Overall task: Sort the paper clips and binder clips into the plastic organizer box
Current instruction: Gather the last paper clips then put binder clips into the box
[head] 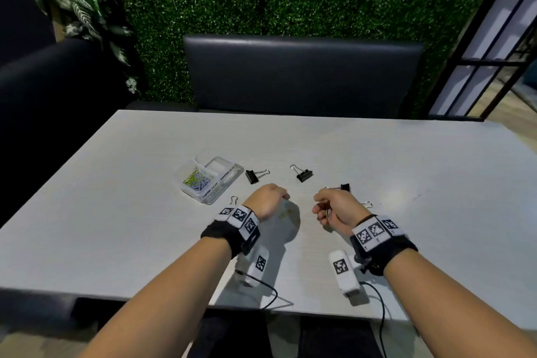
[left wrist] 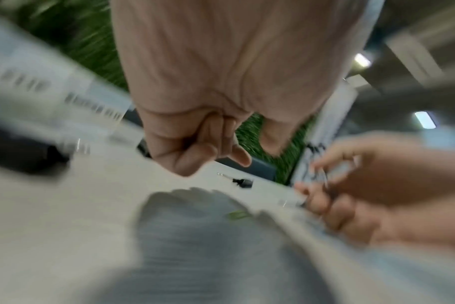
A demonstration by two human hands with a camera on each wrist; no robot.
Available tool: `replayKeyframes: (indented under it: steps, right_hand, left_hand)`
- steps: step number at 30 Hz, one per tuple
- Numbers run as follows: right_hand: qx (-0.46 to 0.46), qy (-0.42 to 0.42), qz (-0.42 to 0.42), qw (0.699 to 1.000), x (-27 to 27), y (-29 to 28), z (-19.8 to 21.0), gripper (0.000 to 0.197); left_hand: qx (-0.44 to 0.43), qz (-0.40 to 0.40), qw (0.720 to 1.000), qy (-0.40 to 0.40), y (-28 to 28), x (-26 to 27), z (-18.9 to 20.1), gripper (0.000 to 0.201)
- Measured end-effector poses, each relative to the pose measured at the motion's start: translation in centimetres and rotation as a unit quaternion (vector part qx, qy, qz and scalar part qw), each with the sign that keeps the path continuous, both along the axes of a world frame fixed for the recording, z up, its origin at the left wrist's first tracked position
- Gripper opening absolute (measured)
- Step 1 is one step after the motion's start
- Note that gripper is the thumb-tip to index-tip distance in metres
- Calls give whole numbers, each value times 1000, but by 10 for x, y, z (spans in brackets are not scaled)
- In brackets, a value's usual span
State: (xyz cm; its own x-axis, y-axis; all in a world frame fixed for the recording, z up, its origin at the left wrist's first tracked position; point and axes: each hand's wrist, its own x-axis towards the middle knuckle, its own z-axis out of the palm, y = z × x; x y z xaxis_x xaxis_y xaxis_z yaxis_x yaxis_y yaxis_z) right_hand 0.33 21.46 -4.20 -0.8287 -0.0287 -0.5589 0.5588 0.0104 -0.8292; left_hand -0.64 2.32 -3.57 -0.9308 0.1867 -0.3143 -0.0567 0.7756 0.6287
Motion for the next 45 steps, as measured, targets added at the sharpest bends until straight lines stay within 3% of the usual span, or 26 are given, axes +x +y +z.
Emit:
replayKeyframes:
  steps: [5, 9, 14, 17, 20, 22, 25, 30, 33, 40, 45]
  right_hand:
    - [-1, -7, 8, 1000, -3, 1, -6, 15]
    - [-19, -16, 8, 1000, -3, -1, -6, 19]
    - [-15, -10, 8, 1000, -3, -1, -5, 16]
    - [-9, -6, 1, 1000, -4, -2, -6, 15]
    - [-10, -13, 1, 1000, -6, -10, -2, 14]
    - [-10, -20, 7, 1000, -10, -19, 2, 14]
    - [-28, -20, 39, 999, -20, -46, 14, 14]
    - [-81, 23, 87, 993, -47, -114, 38, 15]
    - [-102, 19, 125, 987, -63, -160, 54, 14]
    - [-99, -6, 140, 985, -84, -231, 69, 20]
    - [-101, -6, 147, 984, -88, -227, 66, 19]
  left_hand:
    - [-205, -29, 977, 42, 10, 3, -18, 48]
    - [-184, -4, 982, 31, 15, 1, -25, 27]
    - [-176, -50, 983, -35, 17, 3, -15, 29]
    - [-78, -39, 995, -39, 8, 3, -5, 40]
    - [113, 11, 993, -43, -4, 3, 2, 41]
    - [237, 88, 965, -65, -10, 5, 8, 30]
    - [340, 183, 917, -100, -26, 5, 22, 24]
    - [431, 322, 834, -124, -103, -14, 44, 15]
    - [456, 397, 788, -115, -147, -29, 50, 37]
    - [466, 419, 768, -133, -169, -47, 49, 81]
    - [412, 447, 792, -57, -164, -40, 48, 69]
